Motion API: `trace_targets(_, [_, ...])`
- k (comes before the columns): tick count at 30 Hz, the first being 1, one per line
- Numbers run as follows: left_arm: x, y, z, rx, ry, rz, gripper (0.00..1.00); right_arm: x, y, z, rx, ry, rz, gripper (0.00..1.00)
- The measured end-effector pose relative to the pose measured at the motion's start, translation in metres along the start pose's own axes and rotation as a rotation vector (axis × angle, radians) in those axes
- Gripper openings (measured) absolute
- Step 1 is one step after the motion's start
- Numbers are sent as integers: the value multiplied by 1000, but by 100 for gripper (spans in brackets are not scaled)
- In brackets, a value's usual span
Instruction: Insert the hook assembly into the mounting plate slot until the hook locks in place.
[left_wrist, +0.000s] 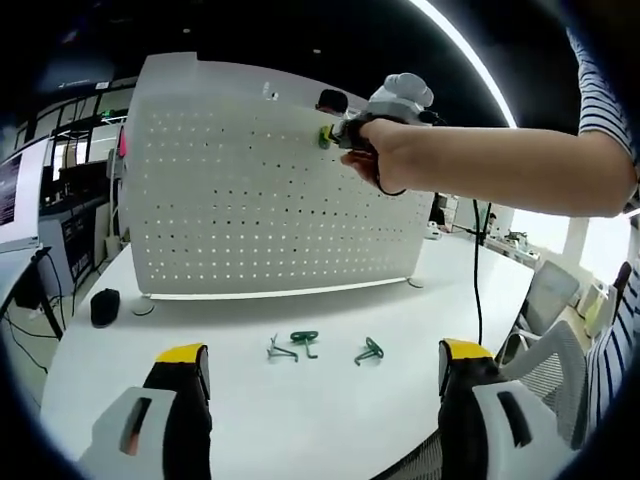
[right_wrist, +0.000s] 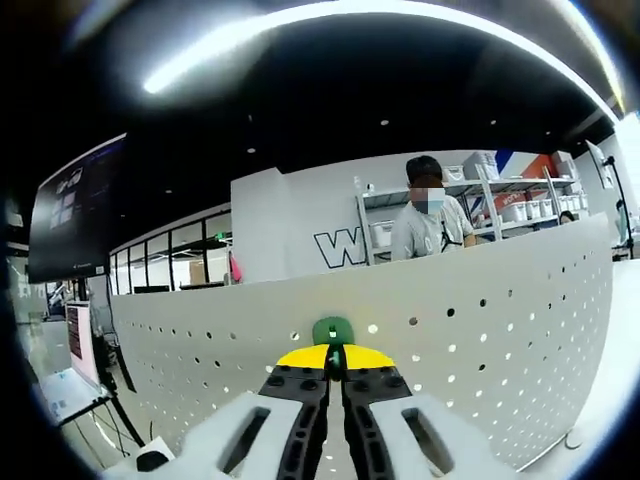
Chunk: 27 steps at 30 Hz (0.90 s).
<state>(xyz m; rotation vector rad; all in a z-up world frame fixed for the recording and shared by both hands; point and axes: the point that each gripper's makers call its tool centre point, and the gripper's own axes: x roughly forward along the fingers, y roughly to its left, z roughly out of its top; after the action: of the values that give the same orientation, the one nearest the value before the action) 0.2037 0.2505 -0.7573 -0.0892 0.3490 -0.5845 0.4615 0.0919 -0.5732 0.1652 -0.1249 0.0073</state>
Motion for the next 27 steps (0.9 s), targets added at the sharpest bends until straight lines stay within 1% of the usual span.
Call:
trace_targets(2, [0,-1,-1,1,4,-3,97,0,0,-3,2,6,-8,0])
trace_targets(5, [0,0,-1,2,3,-1,97,0,0,-3,4,-2,-20,0])
trace_targets(9, [0,1,0,0,0,3,97,0,1,-3,-20,-8,-29,0])
trace_targets(15, [-1,1,1,-2,-4,4,96,-1,2,-4,-23,-8,-44,0])
trace_targets(20, [-1,1,1,0,-5,5,96,-1,1,-4,-27,-7,-44,1])
trace_targets(21, [-1,2,1,0,-5,6,96,-2,2,-4,-60,-3,-47,1])
trace_targets(22, [-1,2,1,-2,-5,6,96,-2,2,-5,-64,-4,-47,1])
trace_targets(27, [-1,1,2,-2,-10,4,95,-1,1,-5,-59,4,-51,1])
